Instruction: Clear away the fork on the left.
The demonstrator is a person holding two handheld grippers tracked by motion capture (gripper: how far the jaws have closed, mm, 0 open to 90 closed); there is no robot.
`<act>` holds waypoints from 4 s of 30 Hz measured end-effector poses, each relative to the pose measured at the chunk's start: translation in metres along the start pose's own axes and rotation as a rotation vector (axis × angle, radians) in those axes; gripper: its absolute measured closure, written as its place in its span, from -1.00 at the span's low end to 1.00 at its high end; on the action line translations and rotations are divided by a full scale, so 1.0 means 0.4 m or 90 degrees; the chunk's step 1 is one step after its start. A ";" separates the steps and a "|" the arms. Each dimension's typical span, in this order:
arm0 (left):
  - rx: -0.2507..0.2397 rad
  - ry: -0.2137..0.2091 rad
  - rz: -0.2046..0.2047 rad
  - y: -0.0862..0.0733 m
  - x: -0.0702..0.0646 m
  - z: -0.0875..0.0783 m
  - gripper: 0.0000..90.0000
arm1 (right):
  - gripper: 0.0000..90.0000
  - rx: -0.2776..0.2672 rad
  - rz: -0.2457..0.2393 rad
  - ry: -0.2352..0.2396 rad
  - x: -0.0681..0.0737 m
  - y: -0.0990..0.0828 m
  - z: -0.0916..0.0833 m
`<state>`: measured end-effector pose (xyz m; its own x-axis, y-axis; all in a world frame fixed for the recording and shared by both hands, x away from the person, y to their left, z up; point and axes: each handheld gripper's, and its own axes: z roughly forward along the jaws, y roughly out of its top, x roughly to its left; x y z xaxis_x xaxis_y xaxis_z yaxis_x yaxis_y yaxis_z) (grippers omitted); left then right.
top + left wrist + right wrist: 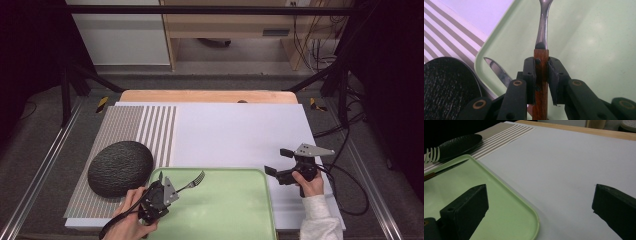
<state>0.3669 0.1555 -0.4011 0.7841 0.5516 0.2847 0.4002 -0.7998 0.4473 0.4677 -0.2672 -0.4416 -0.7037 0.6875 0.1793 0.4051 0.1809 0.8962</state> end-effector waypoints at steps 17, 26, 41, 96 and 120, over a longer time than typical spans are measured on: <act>0.037 -0.036 0.010 0.013 -0.049 0.039 0.71 | -0.98 -0.001 0.000 0.001 0.000 0.000 -0.001; 0.055 -0.053 0.011 0.013 -0.062 0.061 0.71 | -0.98 -0.002 0.000 0.001 0.000 0.001 -0.001; 0.075 -0.068 0.026 0.007 -0.076 0.094 0.70 | -0.98 -0.002 0.001 0.001 0.000 0.001 -0.002; -0.085 -0.174 0.031 0.032 -0.052 0.148 1.00 | -0.98 -0.003 0.001 0.000 0.000 0.002 -0.002; -0.087 -0.152 0.009 0.013 -0.014 0.157 1.00 | -0.98 -0.001 0.000 0.000 0.000 0.001 -0.001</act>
<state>0.3943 0.1332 -0.4534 0.8853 0.4561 0.0911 0.3333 -0.7587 0.5598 0.4676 -0.2672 -0.4411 -0.7033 0.6878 0.1799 0.4046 0.1792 0.8968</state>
